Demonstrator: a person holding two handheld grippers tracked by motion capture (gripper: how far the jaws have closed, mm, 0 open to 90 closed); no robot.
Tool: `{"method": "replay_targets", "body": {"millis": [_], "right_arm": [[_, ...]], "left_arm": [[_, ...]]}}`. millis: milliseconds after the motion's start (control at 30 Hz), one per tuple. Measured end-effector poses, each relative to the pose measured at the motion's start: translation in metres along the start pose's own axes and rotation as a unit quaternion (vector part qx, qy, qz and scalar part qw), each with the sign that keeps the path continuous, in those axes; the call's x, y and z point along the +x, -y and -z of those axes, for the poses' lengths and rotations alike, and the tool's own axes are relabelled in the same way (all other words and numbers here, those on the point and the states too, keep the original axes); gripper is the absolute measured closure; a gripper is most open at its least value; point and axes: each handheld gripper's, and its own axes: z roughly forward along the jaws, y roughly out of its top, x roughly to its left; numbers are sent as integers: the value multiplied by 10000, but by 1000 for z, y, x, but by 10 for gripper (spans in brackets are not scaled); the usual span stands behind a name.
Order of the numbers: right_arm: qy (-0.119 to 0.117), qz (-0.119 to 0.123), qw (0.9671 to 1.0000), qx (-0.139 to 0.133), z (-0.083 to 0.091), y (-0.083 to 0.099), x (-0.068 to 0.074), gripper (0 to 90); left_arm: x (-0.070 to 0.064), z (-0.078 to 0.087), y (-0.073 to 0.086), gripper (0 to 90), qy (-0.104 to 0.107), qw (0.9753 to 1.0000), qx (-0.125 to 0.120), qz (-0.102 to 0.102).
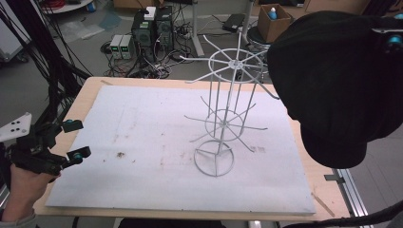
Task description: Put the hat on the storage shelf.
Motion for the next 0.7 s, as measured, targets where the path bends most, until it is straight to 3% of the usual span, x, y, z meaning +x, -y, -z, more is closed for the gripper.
{"method": "replay_targets", "body": {"millis": [700], "right_arm": [[-265, 46, 9996, -1, -17, 34, 2, 696]], "left_arm": [[-1, -4, 1, 17, 19, 10000, 42, -3]]}}
